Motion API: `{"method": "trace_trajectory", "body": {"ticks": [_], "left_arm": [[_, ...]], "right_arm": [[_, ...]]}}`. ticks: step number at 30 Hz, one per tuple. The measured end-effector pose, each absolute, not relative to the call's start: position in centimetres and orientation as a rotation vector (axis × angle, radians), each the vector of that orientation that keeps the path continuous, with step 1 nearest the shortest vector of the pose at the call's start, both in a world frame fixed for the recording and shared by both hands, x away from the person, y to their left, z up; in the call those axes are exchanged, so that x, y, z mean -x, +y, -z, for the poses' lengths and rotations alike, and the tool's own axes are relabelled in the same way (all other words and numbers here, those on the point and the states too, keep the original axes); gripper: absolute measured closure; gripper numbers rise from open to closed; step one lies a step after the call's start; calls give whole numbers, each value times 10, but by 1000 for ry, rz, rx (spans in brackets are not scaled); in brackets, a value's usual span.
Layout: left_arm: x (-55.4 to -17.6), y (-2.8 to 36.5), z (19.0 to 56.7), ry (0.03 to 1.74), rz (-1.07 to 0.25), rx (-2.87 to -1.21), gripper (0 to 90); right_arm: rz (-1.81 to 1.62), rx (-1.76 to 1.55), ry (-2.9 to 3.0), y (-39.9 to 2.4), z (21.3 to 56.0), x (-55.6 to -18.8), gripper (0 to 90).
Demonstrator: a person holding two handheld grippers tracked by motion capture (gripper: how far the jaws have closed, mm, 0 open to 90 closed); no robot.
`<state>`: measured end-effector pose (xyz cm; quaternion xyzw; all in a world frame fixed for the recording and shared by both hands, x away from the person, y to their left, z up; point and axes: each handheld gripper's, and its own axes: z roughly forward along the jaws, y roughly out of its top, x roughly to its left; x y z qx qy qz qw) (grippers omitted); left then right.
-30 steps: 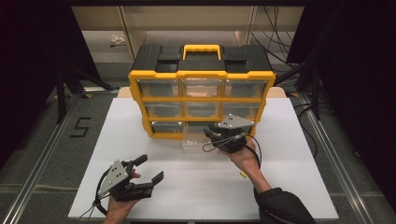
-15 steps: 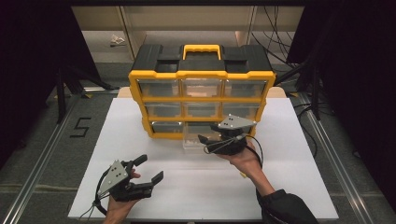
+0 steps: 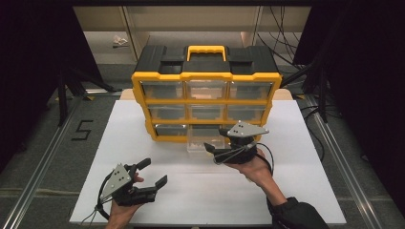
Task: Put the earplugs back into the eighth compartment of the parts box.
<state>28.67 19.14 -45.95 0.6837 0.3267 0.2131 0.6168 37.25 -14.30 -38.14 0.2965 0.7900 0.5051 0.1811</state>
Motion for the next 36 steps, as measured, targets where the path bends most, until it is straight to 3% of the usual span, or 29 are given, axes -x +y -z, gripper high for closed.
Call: {"method": "trace_trajectory", "body": {"ticks": [36], "left_arm": [[-290, 189, 460, 751, -487, -1581, 161]], "right_arm": [[-1244, -859, 2413, -178, 397, -347, 260]]}}
